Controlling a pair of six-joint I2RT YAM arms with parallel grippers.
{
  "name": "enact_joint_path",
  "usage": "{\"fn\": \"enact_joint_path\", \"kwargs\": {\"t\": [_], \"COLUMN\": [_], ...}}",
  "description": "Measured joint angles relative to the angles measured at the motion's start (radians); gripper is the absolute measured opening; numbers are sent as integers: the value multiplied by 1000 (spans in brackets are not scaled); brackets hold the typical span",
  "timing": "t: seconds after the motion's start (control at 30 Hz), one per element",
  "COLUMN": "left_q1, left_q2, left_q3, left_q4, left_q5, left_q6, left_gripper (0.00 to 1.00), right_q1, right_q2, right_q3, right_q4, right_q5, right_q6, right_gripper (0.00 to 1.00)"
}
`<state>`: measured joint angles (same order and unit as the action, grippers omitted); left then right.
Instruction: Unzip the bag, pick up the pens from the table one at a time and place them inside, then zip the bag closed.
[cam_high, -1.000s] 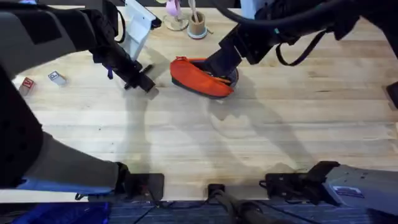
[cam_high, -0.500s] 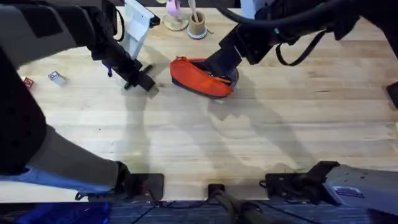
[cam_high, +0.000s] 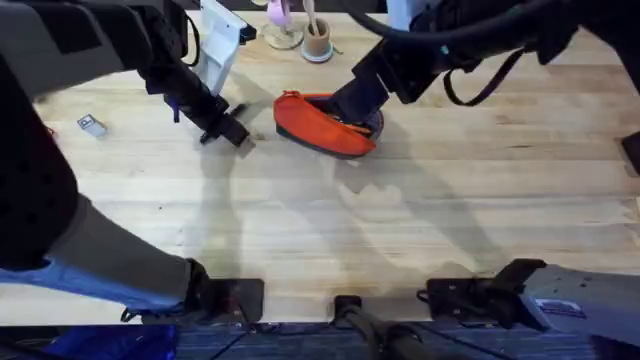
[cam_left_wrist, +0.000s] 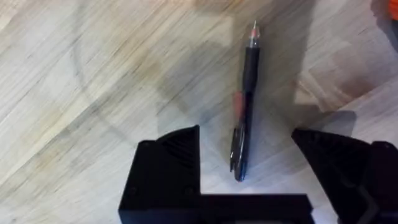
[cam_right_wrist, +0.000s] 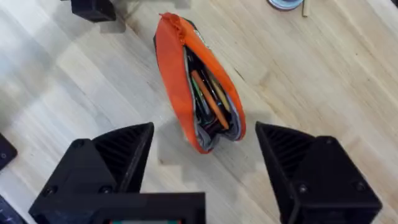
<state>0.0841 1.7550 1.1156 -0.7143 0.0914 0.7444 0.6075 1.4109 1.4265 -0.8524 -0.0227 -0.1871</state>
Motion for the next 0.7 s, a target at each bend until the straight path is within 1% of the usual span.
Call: {"fn": "enact_joint_path", "kwargs": {"t": [0.17, 0.43, 0.47, 0.5, 0.6, 0.7], "left_q1": [1, 18, 18, 19, 17, 15], "left_q2": [4, 33, 33, 33, 33, 33], "left_q3": [3, 22, 23, 23, 23, 23], "left_q4": [-11, -26, -27, -28, -31, -26], "left_q5": [8, 49, 54, 58, 76, 88], "left_q6": [0, 1, 1, 2, 5, 4], "left_gripper": [941, 937, 910, 863, 682, 542], "right_q1": [0, 0, 0, 0, 0, 0], "right_q2": [0, 0, 0, 0, 0, 0], "right_q3": [0, 0, 0, 0, 0, 0], "right_q4": [0, 0, 0, 0, 0, 0], "right_q5": [0, 0, 0, 0, 0, 0], "right_q6": [0, 0, 0, 0, 0, 0], "right_gripper": [997, 998, 998, 998, 997, 997]}}
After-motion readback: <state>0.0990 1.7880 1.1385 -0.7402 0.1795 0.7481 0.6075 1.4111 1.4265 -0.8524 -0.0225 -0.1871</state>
